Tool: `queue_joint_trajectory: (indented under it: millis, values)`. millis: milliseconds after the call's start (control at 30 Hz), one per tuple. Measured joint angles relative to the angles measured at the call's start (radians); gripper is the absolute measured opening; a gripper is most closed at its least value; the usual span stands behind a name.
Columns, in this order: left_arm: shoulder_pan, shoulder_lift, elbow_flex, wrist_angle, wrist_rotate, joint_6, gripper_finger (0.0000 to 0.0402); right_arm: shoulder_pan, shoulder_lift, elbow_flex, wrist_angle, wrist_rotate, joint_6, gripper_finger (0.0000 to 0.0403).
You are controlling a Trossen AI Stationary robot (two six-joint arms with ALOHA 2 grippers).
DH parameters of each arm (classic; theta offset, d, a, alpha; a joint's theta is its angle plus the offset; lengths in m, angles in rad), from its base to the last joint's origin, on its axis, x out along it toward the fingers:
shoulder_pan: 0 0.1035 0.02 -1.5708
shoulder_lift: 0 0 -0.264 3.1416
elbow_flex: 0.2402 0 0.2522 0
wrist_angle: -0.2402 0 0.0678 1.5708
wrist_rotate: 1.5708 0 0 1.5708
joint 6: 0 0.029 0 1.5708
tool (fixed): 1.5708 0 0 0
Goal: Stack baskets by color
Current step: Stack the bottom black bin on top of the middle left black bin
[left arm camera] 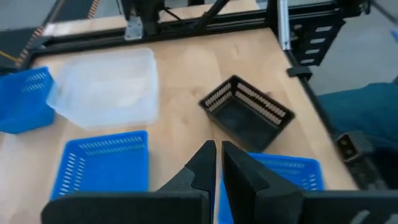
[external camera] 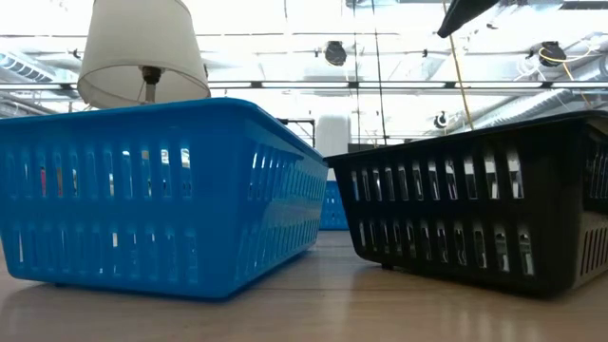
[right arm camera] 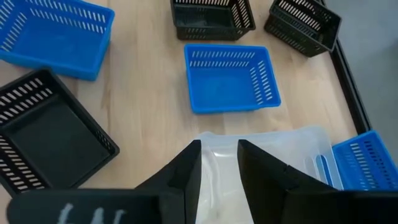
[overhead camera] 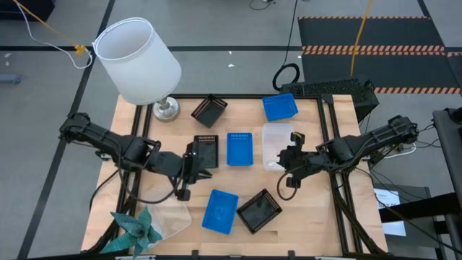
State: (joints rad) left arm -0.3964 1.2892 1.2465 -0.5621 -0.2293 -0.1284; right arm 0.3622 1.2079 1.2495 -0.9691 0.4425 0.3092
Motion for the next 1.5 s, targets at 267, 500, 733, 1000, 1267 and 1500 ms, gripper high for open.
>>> queue_joint_trajectory:
  millis: [267, 500, 733, 1000, 1267, 1500]
  values:
    - [-0.166, 0.023, 0.001, -0.021, -0.174, -0.202, 0.0031, 0.0, 0.0, 0.0, -0.012, -0.059, 0.019, 0.01]
    - [-0.227, 0.156, 0.001, -0.015, -0.197, -0.146, 0.0031, 0.0, 0.0, 0.0, -0.019, -0.081, 0.045, 0.01]
    - [-0.208, 0.307, 0.003, 0.241, -0.023, 0.011, 0.0031, 0.0, 0.0, 0.0, -0.019, -0.081, 0.023, 0.01]
    - [-0.19, 0.548, 0.243, 0.184, 0.064, 0.127, 0.0031, 0.0, 0.0, 0.0, -0.03, -0.081, 0.015, 0.01]
    - [-0.155, 0.731, 0.419, 0.1, 0.09, 0.186, 0.0112, 0.0, 0.0, 0.0, -0.101, -0.081, 0.073, 0.01]
    - [-0.119, 0.816, 0.431, 0.089, 0.1, 0.251, 0.018, 0.0, 0.0, 0.0, -0.114, -0.081, 0.075, 0.01]
